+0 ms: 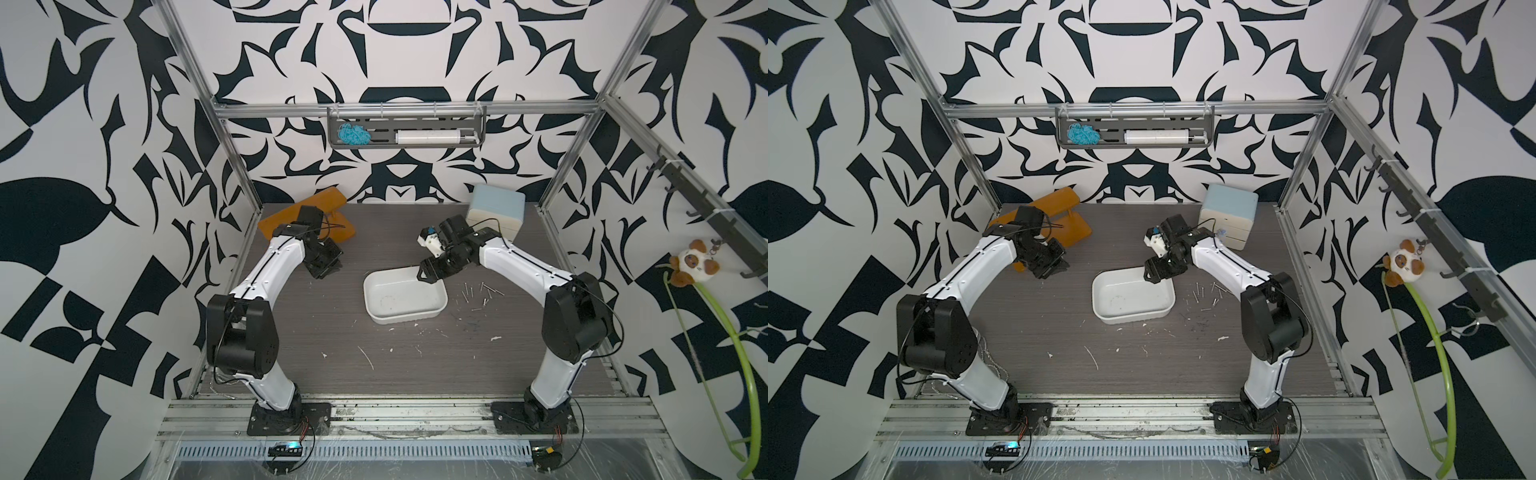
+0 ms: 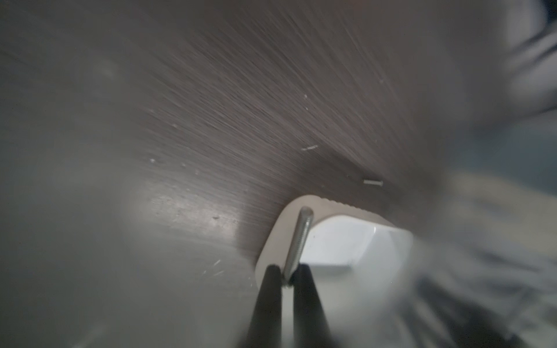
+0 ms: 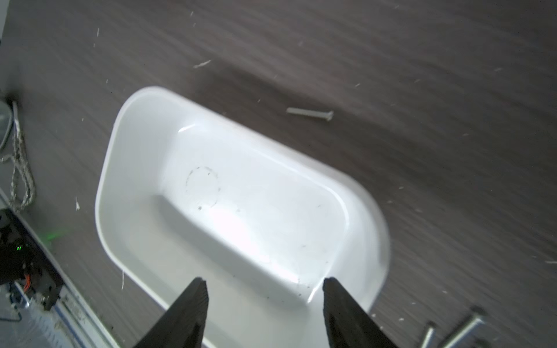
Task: Take out the screws from the storage box
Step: Place the screw at the center of the board, then adjust the storage box at the center of the board.
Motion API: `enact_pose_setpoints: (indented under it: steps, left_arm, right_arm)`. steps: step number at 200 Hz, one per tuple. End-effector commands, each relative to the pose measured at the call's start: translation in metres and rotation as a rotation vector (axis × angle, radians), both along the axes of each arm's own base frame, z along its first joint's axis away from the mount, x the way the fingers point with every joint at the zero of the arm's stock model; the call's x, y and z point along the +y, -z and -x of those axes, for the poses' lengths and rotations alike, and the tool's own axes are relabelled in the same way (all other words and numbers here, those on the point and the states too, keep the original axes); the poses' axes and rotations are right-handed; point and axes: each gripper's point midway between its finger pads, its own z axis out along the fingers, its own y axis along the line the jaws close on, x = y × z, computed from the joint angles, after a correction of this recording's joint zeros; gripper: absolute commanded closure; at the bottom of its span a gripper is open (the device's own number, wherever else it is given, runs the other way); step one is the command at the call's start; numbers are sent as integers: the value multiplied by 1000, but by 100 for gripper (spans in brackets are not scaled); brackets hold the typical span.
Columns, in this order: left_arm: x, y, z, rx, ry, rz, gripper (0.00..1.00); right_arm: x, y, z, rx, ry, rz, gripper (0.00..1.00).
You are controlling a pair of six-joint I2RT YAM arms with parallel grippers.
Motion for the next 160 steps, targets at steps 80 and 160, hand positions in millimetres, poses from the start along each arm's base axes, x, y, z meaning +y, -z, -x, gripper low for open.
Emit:
enact_pose_setpoints:
  steps: [80, 160]
  left_arm:
    - [18, 139, 15, 330, 278, -103, 100]
    - [14, 137, 1, 343, 318, -172, 31]
  right_arm:
    - [-9, 38, 32, 107, -96, 184, 32]
    - [-22, 52, -1, 167, -15, 189, 30]
